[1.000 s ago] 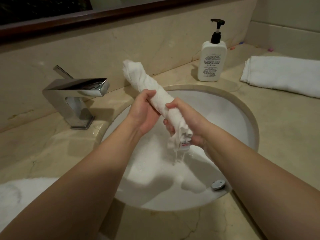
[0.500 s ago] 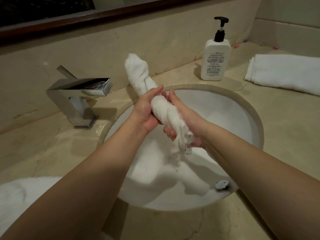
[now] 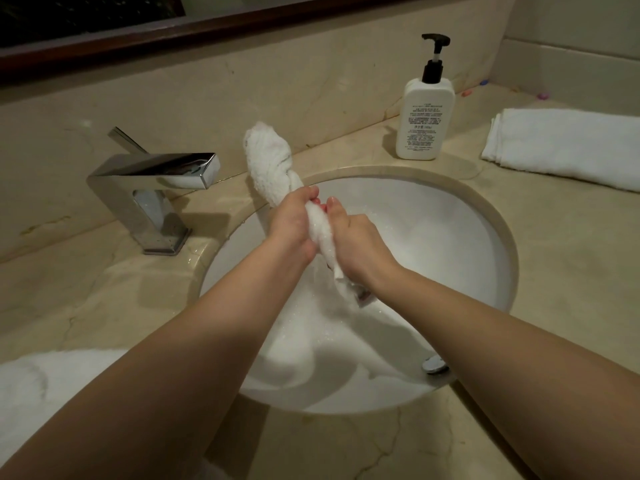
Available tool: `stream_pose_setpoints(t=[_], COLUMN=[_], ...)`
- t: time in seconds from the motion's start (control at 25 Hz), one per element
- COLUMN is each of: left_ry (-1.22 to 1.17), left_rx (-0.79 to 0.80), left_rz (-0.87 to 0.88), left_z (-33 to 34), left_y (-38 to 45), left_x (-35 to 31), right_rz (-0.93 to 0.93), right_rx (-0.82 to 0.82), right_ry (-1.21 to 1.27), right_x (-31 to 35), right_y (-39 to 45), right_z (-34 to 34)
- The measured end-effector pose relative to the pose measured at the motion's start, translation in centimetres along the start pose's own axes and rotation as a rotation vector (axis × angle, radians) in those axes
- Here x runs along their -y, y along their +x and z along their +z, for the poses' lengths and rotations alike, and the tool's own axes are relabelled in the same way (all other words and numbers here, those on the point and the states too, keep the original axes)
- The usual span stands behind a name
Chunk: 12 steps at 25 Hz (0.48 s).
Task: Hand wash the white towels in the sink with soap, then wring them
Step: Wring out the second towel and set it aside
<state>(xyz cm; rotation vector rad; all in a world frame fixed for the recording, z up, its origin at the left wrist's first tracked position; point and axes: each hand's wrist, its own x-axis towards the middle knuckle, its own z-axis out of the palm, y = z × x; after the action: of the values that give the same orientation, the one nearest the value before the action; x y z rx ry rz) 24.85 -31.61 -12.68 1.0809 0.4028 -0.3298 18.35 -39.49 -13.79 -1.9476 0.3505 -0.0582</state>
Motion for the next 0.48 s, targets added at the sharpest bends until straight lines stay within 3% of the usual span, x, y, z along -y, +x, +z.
stream_pose_setpoints(t=[0.24,0.36,0.48], left_ry=[-0.017,-0.032,-0.010], left_rx=[-0.029,0.015,0.002], left_rz=[0.012,-0.013,0.085], left_z=[0.2,0.4,0.2], left_y=[-0.1,-0.2,0.0], left_x=[0.3,0.3,-0.2], right_rz=[0.059,0.171,0.214], right_rx=[0.009,0.175,0.378], right_ry=[0.025,0.331,0.417], right_x=[-0.3,-0.7,-0.8], right_y=[0.7,0.5,0.1], right_z=[-0.1,-1.4,-2.8])
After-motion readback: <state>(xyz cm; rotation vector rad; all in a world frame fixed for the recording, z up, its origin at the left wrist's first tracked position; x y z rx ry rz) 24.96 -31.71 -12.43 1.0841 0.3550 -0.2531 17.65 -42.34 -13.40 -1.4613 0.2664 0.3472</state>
